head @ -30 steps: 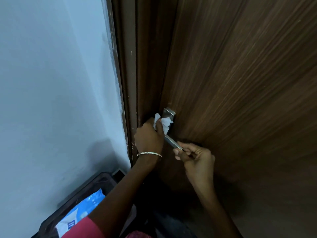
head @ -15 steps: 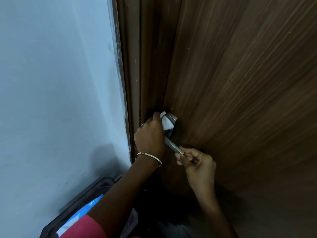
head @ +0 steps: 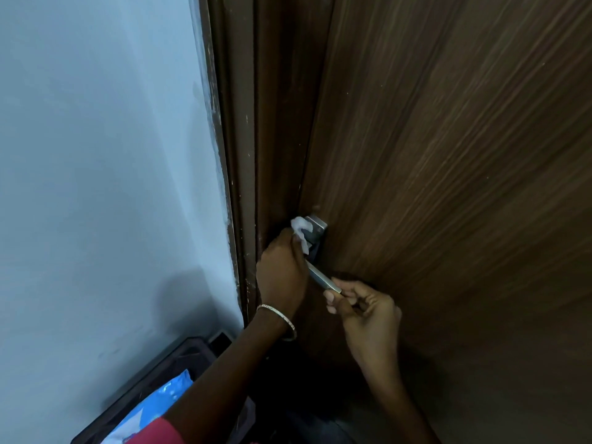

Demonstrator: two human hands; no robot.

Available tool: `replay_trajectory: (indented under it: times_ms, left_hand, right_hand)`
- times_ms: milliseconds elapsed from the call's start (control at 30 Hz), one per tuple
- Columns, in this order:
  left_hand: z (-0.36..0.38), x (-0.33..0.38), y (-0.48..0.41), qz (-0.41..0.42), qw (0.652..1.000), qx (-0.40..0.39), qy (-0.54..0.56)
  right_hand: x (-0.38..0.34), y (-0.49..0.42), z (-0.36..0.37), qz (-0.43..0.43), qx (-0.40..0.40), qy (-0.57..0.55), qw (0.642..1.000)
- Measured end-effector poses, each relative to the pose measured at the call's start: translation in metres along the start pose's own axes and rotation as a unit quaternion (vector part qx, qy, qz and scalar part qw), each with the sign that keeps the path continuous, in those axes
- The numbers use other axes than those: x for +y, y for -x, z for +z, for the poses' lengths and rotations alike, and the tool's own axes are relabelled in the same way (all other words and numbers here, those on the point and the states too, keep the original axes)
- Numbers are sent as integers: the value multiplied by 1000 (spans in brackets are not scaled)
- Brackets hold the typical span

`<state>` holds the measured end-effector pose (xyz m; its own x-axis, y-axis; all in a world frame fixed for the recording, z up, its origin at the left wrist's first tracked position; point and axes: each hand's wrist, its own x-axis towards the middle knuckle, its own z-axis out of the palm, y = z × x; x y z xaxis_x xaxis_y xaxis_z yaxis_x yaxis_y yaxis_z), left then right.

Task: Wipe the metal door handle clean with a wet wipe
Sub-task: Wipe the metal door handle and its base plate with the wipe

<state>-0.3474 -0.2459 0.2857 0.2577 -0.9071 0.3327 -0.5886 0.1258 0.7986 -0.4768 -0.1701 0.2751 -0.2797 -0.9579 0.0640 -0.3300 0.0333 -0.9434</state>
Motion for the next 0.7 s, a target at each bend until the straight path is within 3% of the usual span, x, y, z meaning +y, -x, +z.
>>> replay_trajectory:
  times_ms: [100, 200, 467, 700]
  left_hand:
    - [1, -5, 0, -36, 999, -22, 17]
    - [-4, 4, -10, -21, 999, -27, 3]
    - [-12, 28, -15, 34, 996, 68, 38]
    - [-9, 6, -6, -13, 999, 0, -37]
  right_hand:
    - [0, 0, 1, -4, 7, 6, 1000]
    - [0, 0, 2, 1, 7, 5, 1000]
    - [1, 2, 3, -10, 15, -5, 1000]
    - [-1, 5, 1, -24, 11, 7, 1000]
